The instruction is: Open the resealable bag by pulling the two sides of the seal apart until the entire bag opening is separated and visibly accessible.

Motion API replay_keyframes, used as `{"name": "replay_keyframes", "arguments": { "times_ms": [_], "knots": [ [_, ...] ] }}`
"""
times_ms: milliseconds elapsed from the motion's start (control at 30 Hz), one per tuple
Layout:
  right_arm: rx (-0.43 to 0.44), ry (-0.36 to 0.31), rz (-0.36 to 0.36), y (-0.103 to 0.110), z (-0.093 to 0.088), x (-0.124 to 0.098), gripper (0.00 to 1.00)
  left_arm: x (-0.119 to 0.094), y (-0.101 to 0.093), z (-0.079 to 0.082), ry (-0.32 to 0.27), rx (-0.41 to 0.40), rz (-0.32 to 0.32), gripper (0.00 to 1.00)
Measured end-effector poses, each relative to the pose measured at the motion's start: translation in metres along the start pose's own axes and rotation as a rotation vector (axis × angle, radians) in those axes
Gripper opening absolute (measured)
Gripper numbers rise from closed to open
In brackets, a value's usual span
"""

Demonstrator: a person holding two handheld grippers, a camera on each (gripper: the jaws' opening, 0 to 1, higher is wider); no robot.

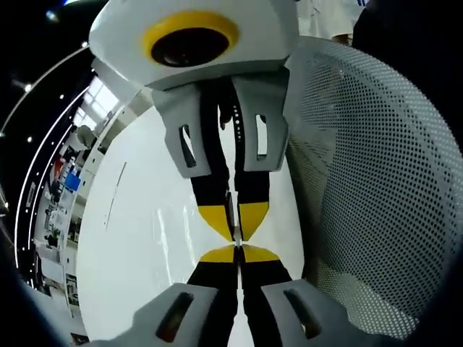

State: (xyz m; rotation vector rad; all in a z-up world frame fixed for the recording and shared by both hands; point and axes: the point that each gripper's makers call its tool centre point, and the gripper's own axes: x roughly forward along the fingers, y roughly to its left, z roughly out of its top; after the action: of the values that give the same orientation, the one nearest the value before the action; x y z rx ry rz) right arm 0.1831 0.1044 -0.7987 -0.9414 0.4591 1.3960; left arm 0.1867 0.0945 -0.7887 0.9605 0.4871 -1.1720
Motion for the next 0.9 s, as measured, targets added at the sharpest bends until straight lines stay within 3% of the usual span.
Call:
{"name": "replay_keyframes", "arguments": {
  "times_ms": [33,567,700,833,900],
  "knots": [
    [0.004,0.001,0.004,0.0005,0.0000,0.0003,0.00,-0.0003,-0.0011,-0.0006,-0.005,-0.035,-0.004,0.00],
    [0.008,0.004,0.010,0.0016,-0.0001,0.0005,0.00,-0.0040,-0.0013,-0.0041,-0.024,-0.010,-0.028,0.00],
    [-0.013,0.016,-0.006,-0.0035,0.0018,0.0019,0.00,-0.0042,0.0025,-0.0053,-0.016,0.006,-0.004,0.00],
    [-0.004,-0.001,-0.004,-0.0019,0.0060,0.0030,0.00,-0.0043,0.0014,-0.0020,-0.018,-0.057,-0.011,0.02],
    [-0.016,0.006,-0.007,-0.0016,0.0067,0.0044,0.00,-0.0039,0.0001,-0.0003,-0.016,-0.045,-0.007,0.03]
  ]
}}
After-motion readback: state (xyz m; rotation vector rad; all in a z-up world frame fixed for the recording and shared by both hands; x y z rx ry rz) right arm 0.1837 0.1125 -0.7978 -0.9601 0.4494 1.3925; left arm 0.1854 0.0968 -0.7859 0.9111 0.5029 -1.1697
